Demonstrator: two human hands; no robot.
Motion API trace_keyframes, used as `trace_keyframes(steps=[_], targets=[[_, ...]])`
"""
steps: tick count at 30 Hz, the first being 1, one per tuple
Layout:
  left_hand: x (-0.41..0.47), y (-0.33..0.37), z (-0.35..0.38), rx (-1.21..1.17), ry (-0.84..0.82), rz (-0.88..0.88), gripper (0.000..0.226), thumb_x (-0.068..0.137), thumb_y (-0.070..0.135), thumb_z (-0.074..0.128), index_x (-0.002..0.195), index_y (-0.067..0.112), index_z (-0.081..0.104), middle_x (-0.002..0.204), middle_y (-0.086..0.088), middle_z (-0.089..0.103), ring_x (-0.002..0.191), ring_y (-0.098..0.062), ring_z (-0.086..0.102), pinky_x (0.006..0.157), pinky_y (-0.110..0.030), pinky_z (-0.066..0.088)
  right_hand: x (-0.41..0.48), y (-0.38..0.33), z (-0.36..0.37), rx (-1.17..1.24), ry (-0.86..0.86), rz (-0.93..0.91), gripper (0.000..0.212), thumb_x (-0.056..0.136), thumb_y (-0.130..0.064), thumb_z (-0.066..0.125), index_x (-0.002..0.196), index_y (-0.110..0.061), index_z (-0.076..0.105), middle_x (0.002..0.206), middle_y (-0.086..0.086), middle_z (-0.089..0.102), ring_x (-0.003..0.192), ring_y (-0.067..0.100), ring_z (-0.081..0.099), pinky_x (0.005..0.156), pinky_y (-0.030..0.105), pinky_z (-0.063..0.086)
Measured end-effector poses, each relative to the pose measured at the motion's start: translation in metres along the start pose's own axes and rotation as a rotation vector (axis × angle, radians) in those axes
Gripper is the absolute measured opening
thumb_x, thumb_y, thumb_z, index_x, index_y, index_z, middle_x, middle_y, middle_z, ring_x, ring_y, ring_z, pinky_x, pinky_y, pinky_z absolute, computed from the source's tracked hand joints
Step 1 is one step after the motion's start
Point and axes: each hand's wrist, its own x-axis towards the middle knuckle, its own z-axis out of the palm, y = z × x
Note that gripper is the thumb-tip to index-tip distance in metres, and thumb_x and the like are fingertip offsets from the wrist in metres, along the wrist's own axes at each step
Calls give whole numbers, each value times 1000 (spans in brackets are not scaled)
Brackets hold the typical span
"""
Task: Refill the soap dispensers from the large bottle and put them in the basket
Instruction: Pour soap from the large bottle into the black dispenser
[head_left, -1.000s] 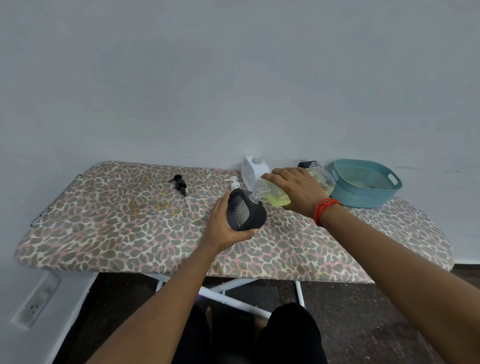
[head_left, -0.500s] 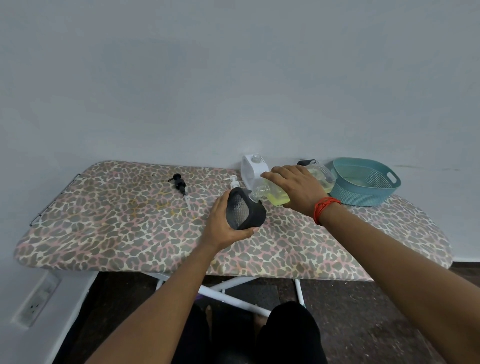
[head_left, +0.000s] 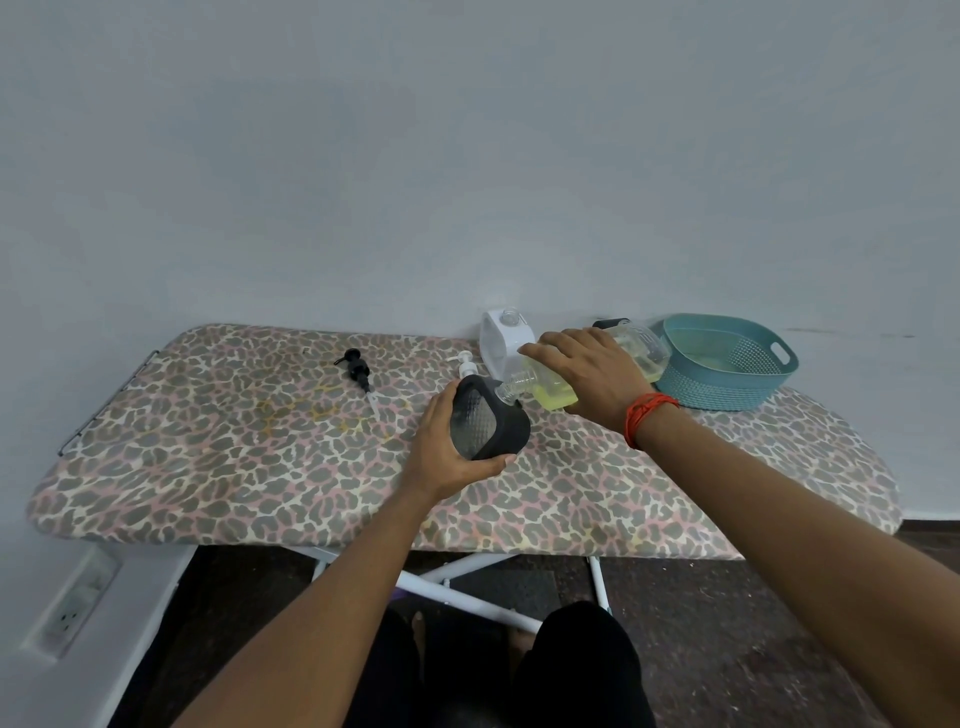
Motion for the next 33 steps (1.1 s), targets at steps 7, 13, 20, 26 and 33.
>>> trace_keyframes(steps=[7, 13, 20, 26, 33], targets=[[0, 2, 0, -6, 5, 1, 120, 59, 58, 92, 155, 21, 31, 148, 6, 43, 135, -9, 42, 112, -36, 41, 0, 0, 1, -8, 0, 6, 101, 58, -28, 95, 144, -27, 42, 137, 6, 57, 119, 31, 57, 103, 50, 45], [-1, 2, 0, -9, 4, -12, 122, 58, 62, 90, 156, 20, 30, 151, 4, 42, 137, -10, 41, 114, -39, 41, 0, 1, 1, -17, 4, 2, 100, 59, -30, 95, 144, -28, 41, 135, 5, 57, 119, 30, 57, 103, 50, 45], [-1, 1, 0, -1, 5, -24, 125, 57, 68, 88, 156, 21, 29, 153, 5, 41, 140, -12, 41, 115, -45, 42, 0, 1, 2, -21, 10, 4, 100, 59, -29, 95, 143, -27, 41, 135, 6, 57, 119, 30, 57, 103, 51, 45], [-1, 1, 0, -3, 6, -22, 124, 58, 66, 89, 156, 21, 29, 153, 5, 41, 139, -11, 42, 115, -43, 42, 1, 1, 2, -30, 12, 4, 99, 60, -27, 94, 143, -28, 40, 135, 6, 57, 118, 30, 57, 103, 51, 44], [1, 2, 0, -11, 13, 4, 117, 58, 59, 93, 153, 23, 35, 145, 6, 46, 132, -7, 46, 110, -36, 46, 1, 2, 4, -21, 22, 5, 99, 58, -27, 95, 143, -27, 42, 134, 6, 58, 117, 31, 58, 102, 51, 45]])
